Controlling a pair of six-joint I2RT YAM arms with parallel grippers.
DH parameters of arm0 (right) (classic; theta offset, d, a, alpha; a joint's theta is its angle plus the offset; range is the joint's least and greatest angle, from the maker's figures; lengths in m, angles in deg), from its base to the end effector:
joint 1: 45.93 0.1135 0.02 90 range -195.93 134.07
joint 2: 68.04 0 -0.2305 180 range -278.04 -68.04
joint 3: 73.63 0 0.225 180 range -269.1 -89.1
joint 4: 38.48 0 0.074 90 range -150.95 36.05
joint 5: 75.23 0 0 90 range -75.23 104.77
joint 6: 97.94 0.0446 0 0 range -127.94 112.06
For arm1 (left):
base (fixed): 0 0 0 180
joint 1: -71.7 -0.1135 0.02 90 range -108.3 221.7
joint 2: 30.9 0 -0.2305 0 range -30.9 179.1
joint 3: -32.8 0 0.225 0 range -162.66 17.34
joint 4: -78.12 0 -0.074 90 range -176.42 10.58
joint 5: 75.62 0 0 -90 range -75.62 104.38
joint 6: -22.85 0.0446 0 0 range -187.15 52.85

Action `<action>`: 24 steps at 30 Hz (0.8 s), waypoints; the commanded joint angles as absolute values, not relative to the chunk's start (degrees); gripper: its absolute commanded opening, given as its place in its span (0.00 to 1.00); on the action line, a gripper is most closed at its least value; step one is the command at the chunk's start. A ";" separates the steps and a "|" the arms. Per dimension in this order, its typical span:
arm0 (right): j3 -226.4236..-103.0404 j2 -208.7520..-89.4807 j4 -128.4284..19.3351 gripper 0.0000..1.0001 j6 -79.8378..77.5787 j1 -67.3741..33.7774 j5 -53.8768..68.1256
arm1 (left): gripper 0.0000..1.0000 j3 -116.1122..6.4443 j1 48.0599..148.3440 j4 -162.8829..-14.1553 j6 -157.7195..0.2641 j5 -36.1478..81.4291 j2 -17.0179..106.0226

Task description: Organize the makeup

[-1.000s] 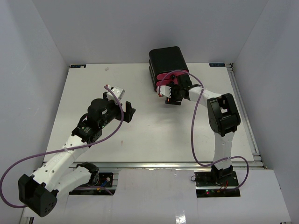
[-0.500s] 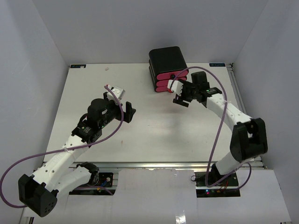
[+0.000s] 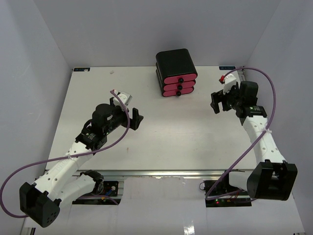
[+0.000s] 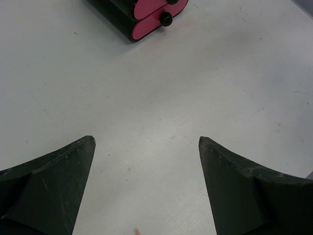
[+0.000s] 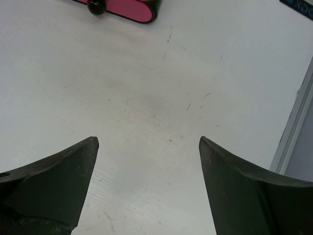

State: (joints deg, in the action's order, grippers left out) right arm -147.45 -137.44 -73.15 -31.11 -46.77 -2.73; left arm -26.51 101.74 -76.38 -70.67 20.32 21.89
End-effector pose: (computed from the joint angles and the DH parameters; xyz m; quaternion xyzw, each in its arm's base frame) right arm 0.2641 0.0095 0.2879 -0.2403 0.8261 0.0266 0.5090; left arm 0.1847 -0.1122 0.2841 0.2158 0.7843 -0.2078 0.5432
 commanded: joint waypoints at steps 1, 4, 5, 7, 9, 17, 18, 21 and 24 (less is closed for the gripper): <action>-141.05 -129.20 -72.25 0.90 -22.74 -48.85 1.15 | 0.98 -25.89 101.32 -77.54 -70.84 21.75 22.30; -137.30 -123.23 -69.15 0.90 -21.47 -49.31 1.85 | 0.98 -25.77 101.32 -77.54 -70.79 21.45 22.49; -135.83 -121.71 -68.17 0.90 -20.59 -49.64 2.39 | 0.98 -25.76 101.32 -77.54 -70.75 21.36 22.50; -132.46 -118.93 -65.97 0.90 -18.75 -50.74 3.98 | 0.98 -25.77 101.32 -77.54 -70.70 21.14 22.67; -131.10 -117.43 -64.28 0.90 -17.21 -52.61 5.11 | 0.98 -25.68 101.32 -77.51 -70.66 20.97 22.74; -129.24 -115.12 -62.37 0.90 -15.06 -55.51 6.15 | 0.98 -25.73 101.32 -77.19 -70.40 20.00 23.15; -128.91 -114.70 -62.09 0.90 -15.06 -55.60 6.10 | 0.98 -25.73 101.32 -77.24 -70.40 19.96 23.15; -127.91 -113.10 -61.12 0.90 -15.04 -55.96 6.00 | 0.98 -25.82 101.32 -77.16 -70.40 19.92 23.32; -126.45 -111.50 -59.51 0.90 -14.75 -56.36 6.21 | 0.98 -25.82 101.32 -77.10 -70.40 19.92 23.58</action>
State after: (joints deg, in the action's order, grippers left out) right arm -127.99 -114.01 -64.54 -15.84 -55.61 5.64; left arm -26.21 101.74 -76.44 -70.61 20.34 23.37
